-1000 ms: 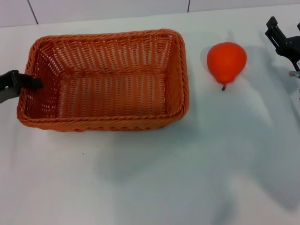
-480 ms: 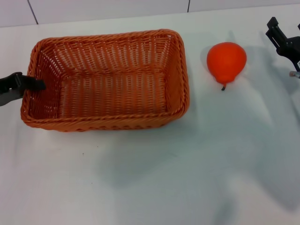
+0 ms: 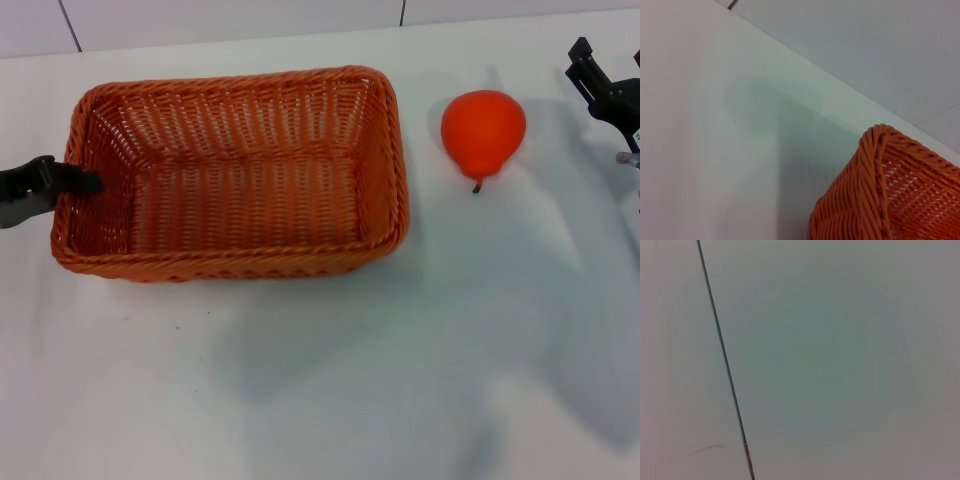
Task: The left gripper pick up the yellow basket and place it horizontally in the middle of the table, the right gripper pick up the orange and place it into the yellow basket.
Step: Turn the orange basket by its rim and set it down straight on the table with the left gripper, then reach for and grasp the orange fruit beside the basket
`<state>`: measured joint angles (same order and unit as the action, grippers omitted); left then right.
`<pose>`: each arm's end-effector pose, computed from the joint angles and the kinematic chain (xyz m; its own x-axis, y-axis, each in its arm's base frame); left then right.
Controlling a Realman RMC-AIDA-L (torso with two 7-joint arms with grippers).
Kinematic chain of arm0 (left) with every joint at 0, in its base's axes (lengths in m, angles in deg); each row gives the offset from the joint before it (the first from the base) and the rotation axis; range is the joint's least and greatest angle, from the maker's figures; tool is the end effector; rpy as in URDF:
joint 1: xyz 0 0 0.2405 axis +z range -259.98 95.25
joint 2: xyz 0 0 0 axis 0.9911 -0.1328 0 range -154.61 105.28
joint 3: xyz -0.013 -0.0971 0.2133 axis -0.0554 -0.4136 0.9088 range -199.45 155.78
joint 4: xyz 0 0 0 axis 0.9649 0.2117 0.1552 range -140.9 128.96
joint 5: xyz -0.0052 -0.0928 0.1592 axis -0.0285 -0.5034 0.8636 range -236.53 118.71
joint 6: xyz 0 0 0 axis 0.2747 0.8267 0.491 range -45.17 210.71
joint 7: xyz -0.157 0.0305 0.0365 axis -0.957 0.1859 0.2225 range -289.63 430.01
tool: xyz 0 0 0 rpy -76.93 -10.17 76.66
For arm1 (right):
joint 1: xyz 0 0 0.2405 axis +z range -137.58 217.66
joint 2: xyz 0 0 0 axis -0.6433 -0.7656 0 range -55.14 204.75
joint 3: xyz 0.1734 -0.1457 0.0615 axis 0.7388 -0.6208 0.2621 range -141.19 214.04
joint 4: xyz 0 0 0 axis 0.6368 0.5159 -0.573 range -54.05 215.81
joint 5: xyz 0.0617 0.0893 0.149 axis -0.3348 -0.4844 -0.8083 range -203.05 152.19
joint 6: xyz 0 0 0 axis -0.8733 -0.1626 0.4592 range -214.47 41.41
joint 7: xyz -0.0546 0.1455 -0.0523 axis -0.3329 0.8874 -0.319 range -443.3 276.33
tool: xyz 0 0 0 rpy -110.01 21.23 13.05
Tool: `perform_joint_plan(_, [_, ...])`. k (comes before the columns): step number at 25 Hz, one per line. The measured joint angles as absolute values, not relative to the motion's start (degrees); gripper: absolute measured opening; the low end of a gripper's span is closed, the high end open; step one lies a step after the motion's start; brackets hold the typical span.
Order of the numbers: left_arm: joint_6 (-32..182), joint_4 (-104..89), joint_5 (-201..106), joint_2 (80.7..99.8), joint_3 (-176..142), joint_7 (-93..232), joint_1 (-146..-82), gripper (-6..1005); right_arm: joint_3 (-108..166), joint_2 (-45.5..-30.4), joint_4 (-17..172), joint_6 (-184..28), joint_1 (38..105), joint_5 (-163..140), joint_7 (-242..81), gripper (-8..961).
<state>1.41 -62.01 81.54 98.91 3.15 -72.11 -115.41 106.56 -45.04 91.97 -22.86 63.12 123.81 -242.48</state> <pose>-0.2663 0.3370 0.0306 0.0724 0.8432 0.5326 0.9973 -0.0565 -0.0461 0.3007 0.3331 0.0204 -0.5314 -0.0259 0.8467 0.8437 0.0729 0.5318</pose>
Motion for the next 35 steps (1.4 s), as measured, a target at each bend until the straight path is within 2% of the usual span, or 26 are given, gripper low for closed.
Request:
perform_joint_plan(14, [2.22, -61.71, 81.41, 99.02, 3.81, -72.05, -115.99, 167, 106.56, -45.08, 91.95, -22.86, 63.08, 123.81, -242.48, 945])
perform_joint_plan(28, [5.24, -61.27, 76.16, 99.17, 3.96, -68.57, -115.07, 520, 105.68, -45.08, 92.13, -22.69, 62.93, 124.07, -242.48, 945])
perform_joint_plan(33, [9.01, -61.34, 69.67, 98.99, 3.9, -61.46, -114.92, 718, 103.57, -45.17, 92.11, -23.67, 63.31, 124.1, -242.48, 945])
perform_joint_plan(35, [10.44, -61.39, 67.22, 99.02, 3.9, -58.27, -114.96, 736, 102.45, -45.15, 92.14, -24.62, 63.53, 124.15, -242.43, 945])
